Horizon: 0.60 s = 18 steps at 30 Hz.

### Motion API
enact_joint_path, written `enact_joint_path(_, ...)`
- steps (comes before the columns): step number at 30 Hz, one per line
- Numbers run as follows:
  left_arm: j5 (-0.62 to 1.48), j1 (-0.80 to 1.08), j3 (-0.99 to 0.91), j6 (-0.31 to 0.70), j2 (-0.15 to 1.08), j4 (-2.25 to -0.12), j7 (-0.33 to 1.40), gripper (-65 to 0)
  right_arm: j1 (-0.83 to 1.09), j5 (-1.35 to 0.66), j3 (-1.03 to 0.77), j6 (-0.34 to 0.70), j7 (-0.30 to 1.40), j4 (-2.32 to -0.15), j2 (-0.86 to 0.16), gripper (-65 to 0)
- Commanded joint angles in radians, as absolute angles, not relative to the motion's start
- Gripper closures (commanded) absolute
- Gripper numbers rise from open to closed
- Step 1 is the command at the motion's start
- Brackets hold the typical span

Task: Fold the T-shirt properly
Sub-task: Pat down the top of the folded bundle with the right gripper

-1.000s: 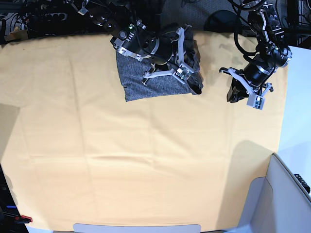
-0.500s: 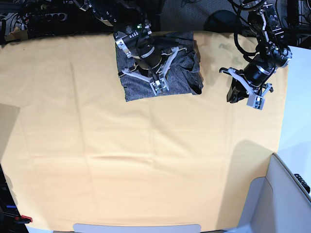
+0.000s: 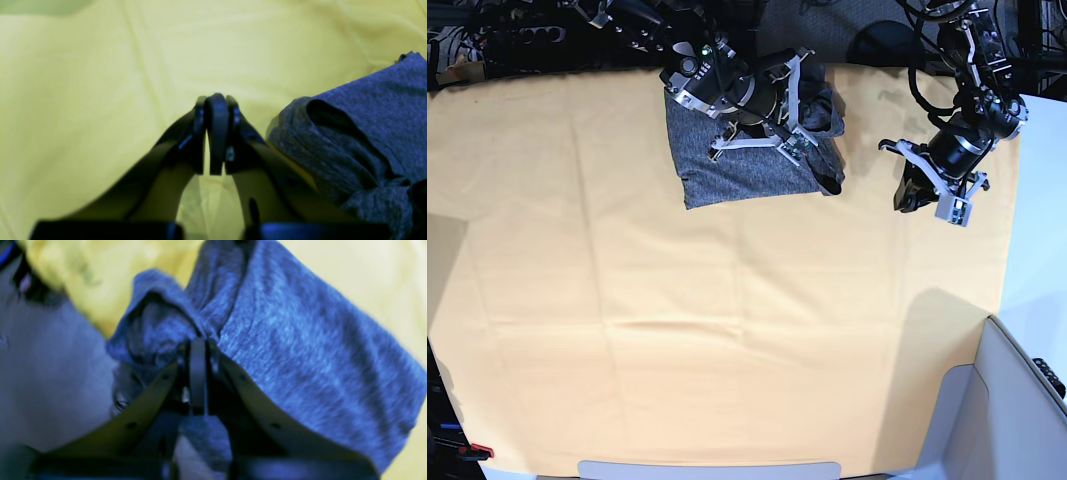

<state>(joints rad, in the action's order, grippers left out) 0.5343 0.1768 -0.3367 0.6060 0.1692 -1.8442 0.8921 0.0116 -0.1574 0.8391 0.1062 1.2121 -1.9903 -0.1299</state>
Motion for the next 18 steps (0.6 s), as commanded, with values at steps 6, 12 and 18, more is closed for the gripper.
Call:
enact_joint_path(6, 0.550, 0.170, -0.341, 0.608, 0.180, -1.859, 0.871, -0.2, -0.022, -0.191, 0.843, 0.291, 1.193, -2.012, -0.134, 0.0)
enact_joint_path(12, 0.550, 0.170, -0.341, 0.608, 0.180, -1.859, 0.871, -0.2, -0.045, -0.191, 0.846, 0.490, 1.193, -2.000, -0.137, 0.0)
enact_joint_path(18, 0.550, 0.170, -0.341, 0.608, 0.180, -1.859, 0.871, -0.2, -0.116, -0.191, 0.911, 0.608, 1.193, -1.906, -0.131, 0.0)
